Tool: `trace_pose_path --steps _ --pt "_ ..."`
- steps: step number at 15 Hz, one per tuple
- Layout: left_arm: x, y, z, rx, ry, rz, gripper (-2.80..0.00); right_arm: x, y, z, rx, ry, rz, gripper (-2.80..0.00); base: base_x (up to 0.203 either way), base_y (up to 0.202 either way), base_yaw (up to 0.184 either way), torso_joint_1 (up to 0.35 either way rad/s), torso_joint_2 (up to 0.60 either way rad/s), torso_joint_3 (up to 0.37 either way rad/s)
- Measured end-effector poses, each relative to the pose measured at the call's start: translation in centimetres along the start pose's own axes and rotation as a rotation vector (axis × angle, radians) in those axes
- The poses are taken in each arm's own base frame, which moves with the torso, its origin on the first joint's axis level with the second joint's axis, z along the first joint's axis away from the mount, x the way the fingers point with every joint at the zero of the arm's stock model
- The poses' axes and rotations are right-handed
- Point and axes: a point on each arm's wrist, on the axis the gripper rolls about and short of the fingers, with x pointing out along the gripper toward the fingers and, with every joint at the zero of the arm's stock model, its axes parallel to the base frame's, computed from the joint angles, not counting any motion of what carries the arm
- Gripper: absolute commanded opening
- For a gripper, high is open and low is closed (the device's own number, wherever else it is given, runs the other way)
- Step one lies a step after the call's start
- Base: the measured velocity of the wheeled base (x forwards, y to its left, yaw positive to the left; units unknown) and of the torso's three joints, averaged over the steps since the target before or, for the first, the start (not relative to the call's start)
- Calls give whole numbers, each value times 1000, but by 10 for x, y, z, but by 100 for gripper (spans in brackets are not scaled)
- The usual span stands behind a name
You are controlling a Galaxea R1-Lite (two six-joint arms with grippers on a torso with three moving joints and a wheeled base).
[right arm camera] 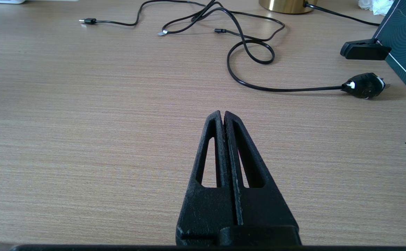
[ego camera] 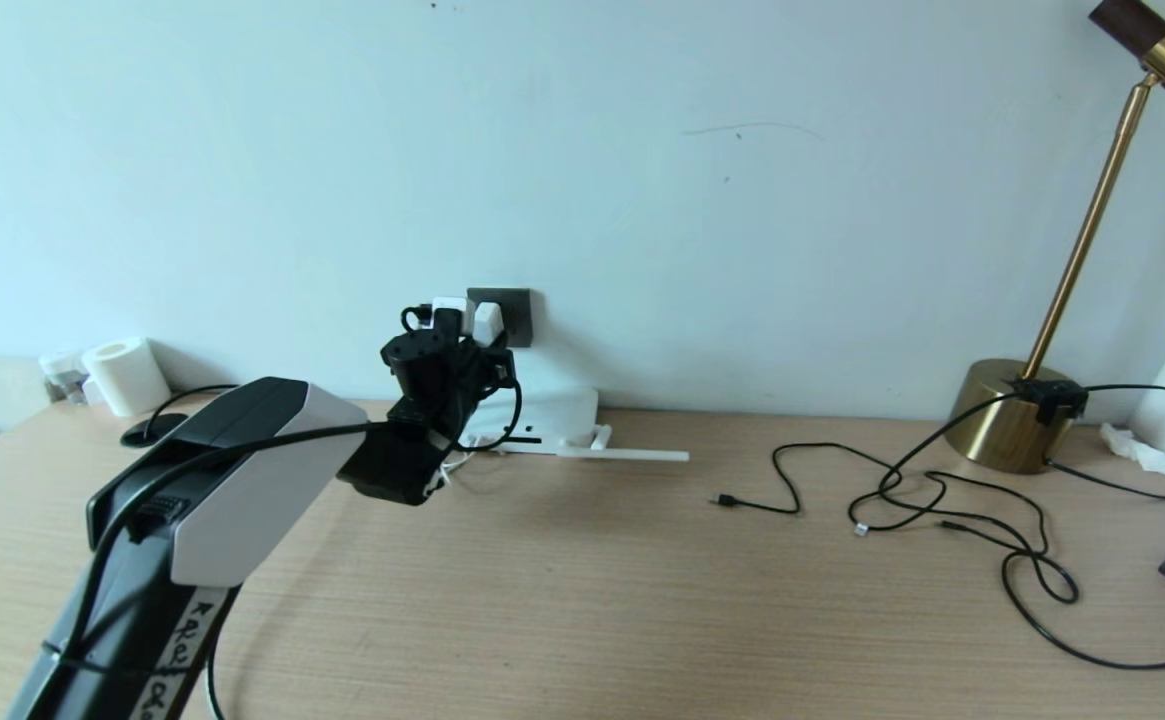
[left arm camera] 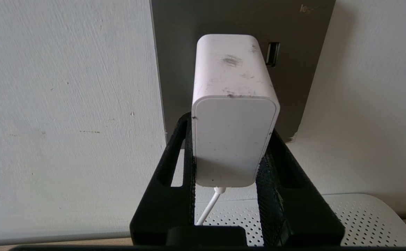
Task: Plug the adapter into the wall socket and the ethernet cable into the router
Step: Plug plug into socket
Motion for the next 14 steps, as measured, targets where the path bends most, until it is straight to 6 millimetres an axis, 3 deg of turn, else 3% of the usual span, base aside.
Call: trace_pose_path --steps 14 --pt "2 5 5 3 10 5 -280 0 0 0 0 1 0 -280 0 0 0 0 0 0"
